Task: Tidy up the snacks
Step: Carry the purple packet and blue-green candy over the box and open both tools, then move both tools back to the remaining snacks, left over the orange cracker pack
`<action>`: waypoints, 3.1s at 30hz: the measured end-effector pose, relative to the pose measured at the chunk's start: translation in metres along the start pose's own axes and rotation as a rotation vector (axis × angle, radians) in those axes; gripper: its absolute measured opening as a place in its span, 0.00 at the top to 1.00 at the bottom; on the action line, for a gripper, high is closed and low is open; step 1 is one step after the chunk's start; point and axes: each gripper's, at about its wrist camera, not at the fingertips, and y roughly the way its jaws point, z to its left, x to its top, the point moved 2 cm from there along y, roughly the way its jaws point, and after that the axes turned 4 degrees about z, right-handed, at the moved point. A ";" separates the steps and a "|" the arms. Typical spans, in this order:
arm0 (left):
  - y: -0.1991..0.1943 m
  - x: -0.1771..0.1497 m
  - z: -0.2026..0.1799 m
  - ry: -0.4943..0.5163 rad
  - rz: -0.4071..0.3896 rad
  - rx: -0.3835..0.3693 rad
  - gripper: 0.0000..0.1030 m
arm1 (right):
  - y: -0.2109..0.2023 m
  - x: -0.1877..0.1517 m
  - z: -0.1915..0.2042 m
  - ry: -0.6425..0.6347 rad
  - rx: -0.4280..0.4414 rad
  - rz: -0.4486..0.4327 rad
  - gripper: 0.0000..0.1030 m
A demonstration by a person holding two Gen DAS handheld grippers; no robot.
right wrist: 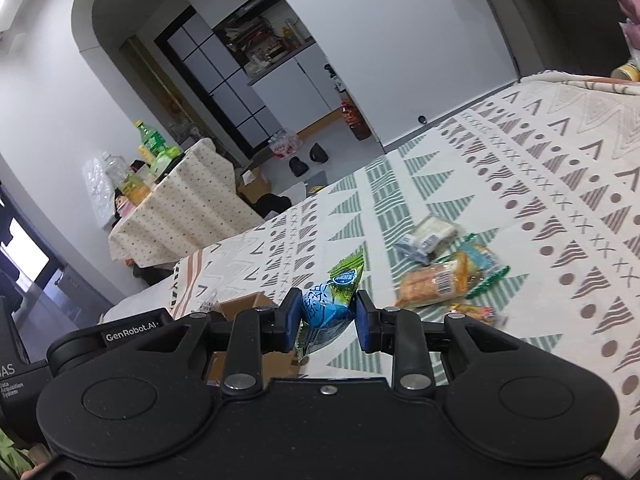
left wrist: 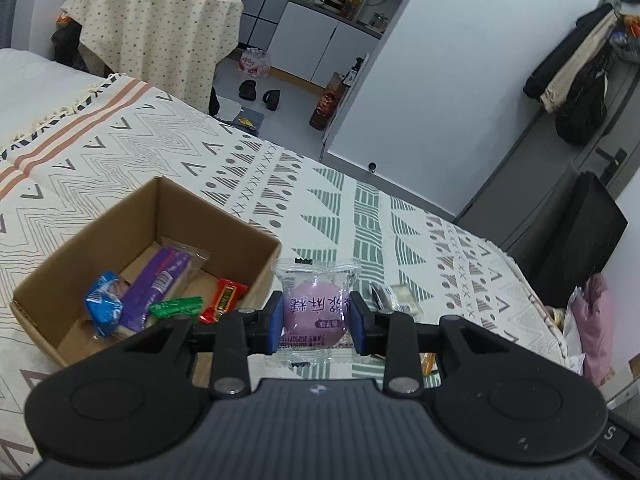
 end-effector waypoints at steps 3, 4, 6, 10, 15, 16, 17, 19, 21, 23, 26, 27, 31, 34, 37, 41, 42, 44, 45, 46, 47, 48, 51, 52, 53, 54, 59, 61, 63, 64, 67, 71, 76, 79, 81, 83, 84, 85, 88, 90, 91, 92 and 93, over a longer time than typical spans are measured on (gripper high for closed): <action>-0.002 0.005 0.011 -0.025 -0.004 -0.003 0.69 | 0.004 -0.001 0.011 -0.013 0.005 0.002 0.73; -0.003 0.007 0.015 -0.034 -0.005 -0.004 0.69 | 0.006 -0.001 0.014 -0.016 0.006 0.003 0.73; -0.005 0.011 0.023 -0.053 -0.011 -0.004 0.69 | 0.010 -0.001 0.021 -0.024 0.010 0.006 0.73; -0.009 0.018 0.039 -0.088 -0.028 0.000 0.69 | 0.020 -0.003 0.036 -0.036 0.022 0.014 0.73; -0.011 0.029 0.064 -0.152 -0.044 0.014 0.69 | 0.035 -0.005 0.055 -0.053 0.038 0.030 0.73; -0.011 0.031 0.069 -0.163 -0.048 0.014 0.69 | 0.038 -0.005 0.058 -0.057 0.042 0.033 0.73; -0.012 0.033 0.073 -0.170 -0.052 0.014 0.69 | 0.041 -0.006 0.061 -0.059 0.045 0.037 0.73; -0.013 0.037 0.080 -0.188 -0.061 0.017 0.69 | 0.048 -0.006 0.069 -0.066 0.053 0.046 0.73; -0.012 0.041 0.087 -0.202 -0.067 0.023 0.68 | 0.054 -0.007 0.075 -0.073 0.059 0.053 0.73; -0.010 0.043 0.093 -0.217 -0.065 0.026 0.68 | 0.062 -0.006 0.082 -0.078 0.066 0.058 0.73; -0.005 0.045 0.104 -0.247 -0.056 0.037 0.68 | 0.074 -0.006 0.091 -0.088 0.077 0.070 0.73; -0.003 0.045 0.108 -0.258 -0.054 0.042 0.68 | 0.078 -0.006 0.094 -0.091 0.080 0.075 0.73; 0.005 0.049 0.119 -0.289 -0.045 0.050 0.68 | 0.097 -0.006 0.105 -0.106 0.090 0.099 0.73; 0.011 0.050 0.126 -0.308 -0.036 0.055 0.68 | 0.111 -0.008 0.110 -0.109 0.094 0.118 0.73; 0.017 0.051 0.137 -0.339 -0.044 0.063 0.67 | 0.121 -0.009 0.113 -0.091 0.101 0.138 0.73; 0.021 0.053 0.141 -0.346 -0.045 0.068 0.65 | 0.132 -0.010 0.117 -0.076 0.107 0.151 0.73; 0.023 0.053 0.143 -0.351 -0.042 0.065 0.65 | 0.134 -0.010 0.119 -0.075 0.108 0.154 0.73; 0.026 0.054 0.145 -0.364 -0.035 0.058 0.65 | 0.139 -0.011 0.123 -0.076 0.118 0.165 0.72; 0.027 0.054 0.146 -0.368 -0.031 0.058 0.65 | 0.141 -0.012 0.124 -0.079 0.127 0.173 0.70; 0.027 0.054 0.145 -0.369 -0.026 0.059 0.64 | 0.143 -0.012 0.126 -0.082 0.129 0.182 0.68; 0.028 0.053 0.145 -0.368 -0.023 0.058 0.62 | 0.143 -0.012 0.127 -0.086 0.130 0.185 0.64; 0.028 0.053 0.145 -0.367 -0.020 0.055 0.61 | 0.143 -0.013 0.127 -0.087 0.127 0.185 0.57; 0.028 0.053 0.145 -0.371 -0.018 0.056 0.55 | 0.138 -0.011 0.123 -0.081 0.112 0.176 0.55; 0.026 0.053 0.145 -0.372 -0.020 0.059 0.52 | 0.136 -0.011 0.121 -0.076 0.105 0.174 0.55; 0.025 0.053 0.145 -0.374 -0.025 0.063 0.49 | 0.134 -0.009 0.119 -0.070 0.097 0.172 0.54; 0.023 0.053 0.145 -0.373 -0.032 0.070 0.47 | 0.130 -0.009 0.116 -0.067 0.089 0.169 0.54; 0.016 0.052 0.134 -0.339 -0.042 0.080 0.33 | 0.112 -0.007 0.101 -0.052 0.058 0.153 0.53; 0.015 0.052 0.128 -0.325 -0.036 0.075 0.27 | 0.103 -0.007 0.095 -0.051 0.047 0.143 0.52; 0.015 0.051 0.122 -0.312 -0.023 0.071 0.23 | 0.095 -0.005 0.088 -0.049 0.031 0.136 0.49; 0.015 0.049 0.119 -0.307 -0.016 0.069 0.22 | 0.091 -0.005 0.084 -0.047 0.022 0.134 0.49; 0.015 0.046 0.108 -0.288 0.006 0.056 0.20 | 0.079 -0.002 0.070 -0.032 -0.007 0.125 0.47; 0.014 0.042 0.090 -0.246 0.022 0.033 0.16 | 0.060 0.004 0.053 -0.019 -0.033 0.097 0.41; 0.014 0.033 0.068 -0.195 0.030 0.030 0.14 | 0.039 0.009 0.030 0.001 -0.063 0.069 0.38; 0.014 0.026 0.053 -0.175 0.032 0.032 0.14 | 0.025 0.014 0.016 0.013 -0.080 0.044 0.31; 0.015 0.021 0.040 -0.148 0.040 0.021 0.14 | 0.017 0.017 0.007 0.016 -0.092 0.028 0.29; 0.017 0.016 0.028 -0.118 0.049 0.007 0.13 | 0.011 0.020 -0.003 0.024 -0.099 0.017 0.29; 0.018 0.013 0.023 -0.108 0.059 -0.002 0.13 | 0.008 0.020 -0.009 0.028 -0.100 0.015 0.29; 0.019 0.011 0.019 -0.109 0.081 -0.017 0.13 | 0.007 0.021 -0.014 0.030 -0.101 0.014 0.29; 0.018 0.003 0.006 -0.126 0.108 -0.050 0.13 | 0.001 0.021 -0.030 0.034 -0.119 0.013 0.28; 0.019 -0.002 -0.005 -0.073 0.106 -0.046 0.13 | -0.002 0.021 -0.042 0.047 -0.127 0.013 0.28; 0.022 -0.004 -0.010 -0.052 0.115 -0.043 0.13 | -0.003 0.020 -0.047 0.053 -0.130 0.013 0.27; 0.023 -0.006 -0.014 -0.041 0.122 -0.042 0.13 | -0.004 0.020 -0.054 0.058 -0.131 0.013 0.27; 0.024 -0.009 -0.017 -0.038 0.124 -0.041 0.13 | -0.005 0.019 -0.059 0.062 -0.133 0.015 0.27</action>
